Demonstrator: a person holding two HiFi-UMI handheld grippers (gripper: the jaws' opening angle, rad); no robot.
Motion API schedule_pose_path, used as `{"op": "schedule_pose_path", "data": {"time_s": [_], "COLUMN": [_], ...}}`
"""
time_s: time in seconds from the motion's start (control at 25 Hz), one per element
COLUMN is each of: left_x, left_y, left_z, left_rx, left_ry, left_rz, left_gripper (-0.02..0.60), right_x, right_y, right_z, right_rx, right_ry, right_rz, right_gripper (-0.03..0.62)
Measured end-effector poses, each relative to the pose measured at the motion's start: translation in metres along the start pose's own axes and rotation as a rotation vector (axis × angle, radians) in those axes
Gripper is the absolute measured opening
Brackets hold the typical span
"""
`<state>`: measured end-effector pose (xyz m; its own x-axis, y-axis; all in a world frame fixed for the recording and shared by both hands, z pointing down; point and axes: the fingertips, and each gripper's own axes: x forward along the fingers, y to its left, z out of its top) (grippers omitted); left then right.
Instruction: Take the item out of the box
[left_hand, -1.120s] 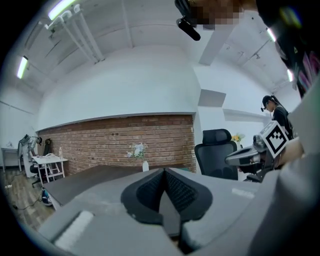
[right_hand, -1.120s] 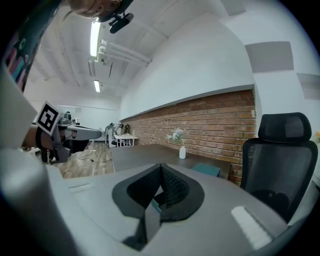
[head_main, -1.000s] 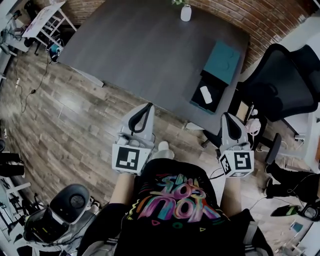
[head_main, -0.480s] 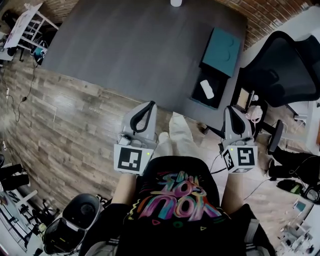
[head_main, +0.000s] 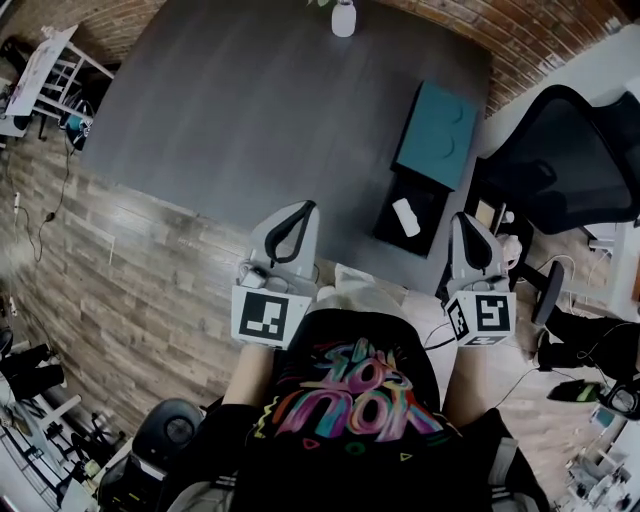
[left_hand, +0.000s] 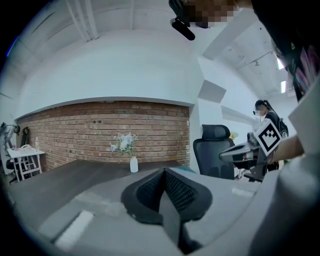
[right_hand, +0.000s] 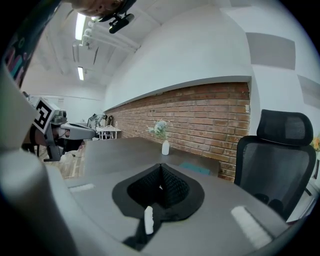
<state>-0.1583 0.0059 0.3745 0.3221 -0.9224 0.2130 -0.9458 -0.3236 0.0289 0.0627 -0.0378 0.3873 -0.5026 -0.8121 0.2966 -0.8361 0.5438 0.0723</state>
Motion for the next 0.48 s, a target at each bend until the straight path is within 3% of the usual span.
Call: {"op": "schedule_pose_path", "data": {"time_s": [0.48], "left_x": [0.098], "left_y": [-0.011], "left_z": [0.049], "left_rx": [0.057], "left_ry": [-0.048], "left_rz": [-0.082], "left_gripper": [0.0], "right_x": [0.042], "right_y": [-0.058], "right_z": [0.035], "right_rx": [-0.01], "right_ry": [-0.061], "right_rz": [-0.024], "right_gripper": [0.0]}}
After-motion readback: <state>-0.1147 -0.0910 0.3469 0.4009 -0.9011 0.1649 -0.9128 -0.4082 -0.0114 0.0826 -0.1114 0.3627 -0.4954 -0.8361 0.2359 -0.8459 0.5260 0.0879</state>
